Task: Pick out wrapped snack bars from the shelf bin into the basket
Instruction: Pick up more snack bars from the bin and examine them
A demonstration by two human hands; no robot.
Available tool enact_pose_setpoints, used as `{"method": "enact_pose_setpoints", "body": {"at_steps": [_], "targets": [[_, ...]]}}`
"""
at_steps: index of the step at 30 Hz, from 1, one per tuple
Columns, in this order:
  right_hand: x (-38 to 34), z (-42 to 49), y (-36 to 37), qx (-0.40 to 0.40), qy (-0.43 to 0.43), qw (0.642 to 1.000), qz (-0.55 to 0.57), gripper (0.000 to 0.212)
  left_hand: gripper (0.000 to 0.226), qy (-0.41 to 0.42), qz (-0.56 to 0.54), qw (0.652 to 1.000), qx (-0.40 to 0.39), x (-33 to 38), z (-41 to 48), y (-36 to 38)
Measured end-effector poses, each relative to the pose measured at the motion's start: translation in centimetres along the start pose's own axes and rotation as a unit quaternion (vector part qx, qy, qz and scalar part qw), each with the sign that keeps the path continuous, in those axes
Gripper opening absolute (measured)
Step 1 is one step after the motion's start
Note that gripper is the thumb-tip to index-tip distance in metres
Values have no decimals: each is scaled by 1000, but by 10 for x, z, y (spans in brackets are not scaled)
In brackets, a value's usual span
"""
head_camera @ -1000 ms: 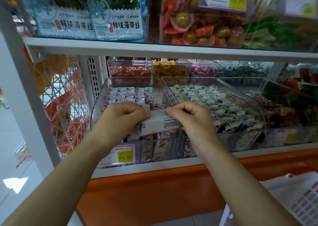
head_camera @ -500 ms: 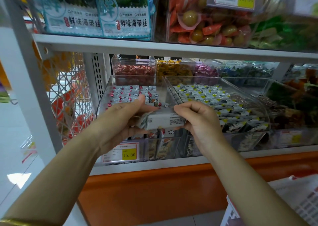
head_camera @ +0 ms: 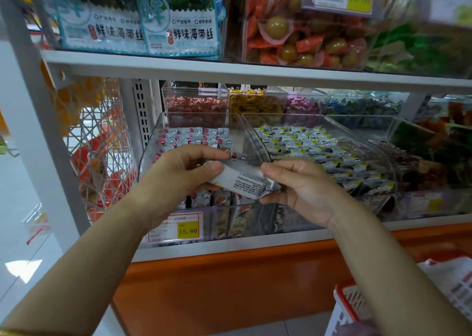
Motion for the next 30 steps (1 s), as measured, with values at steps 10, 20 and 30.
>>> {"method": "enact_pose_setpoints", "body": {"at_steps": [10,20,30], "targets": [[6,-2,4,-26,34,998,42,41,16,-16,3,998,56,-8,5,-1],[-21,10,-29,244,-180,947,-101,28,27,76,121,975,169,1,27,18],[-38,67,-25,273,-206,926,-161,22,56,165,592,779,-127,-41,77,80]]}}
Point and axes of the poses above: each hand's wrist, its own z-axis towards the middle knuckle, its own y-axis out of the palm, x = y × z, the point moved 5 cm from there along z, towards the middle knuckle, and after that the axes turned 15 degrees about x, right-handed, at the moved point
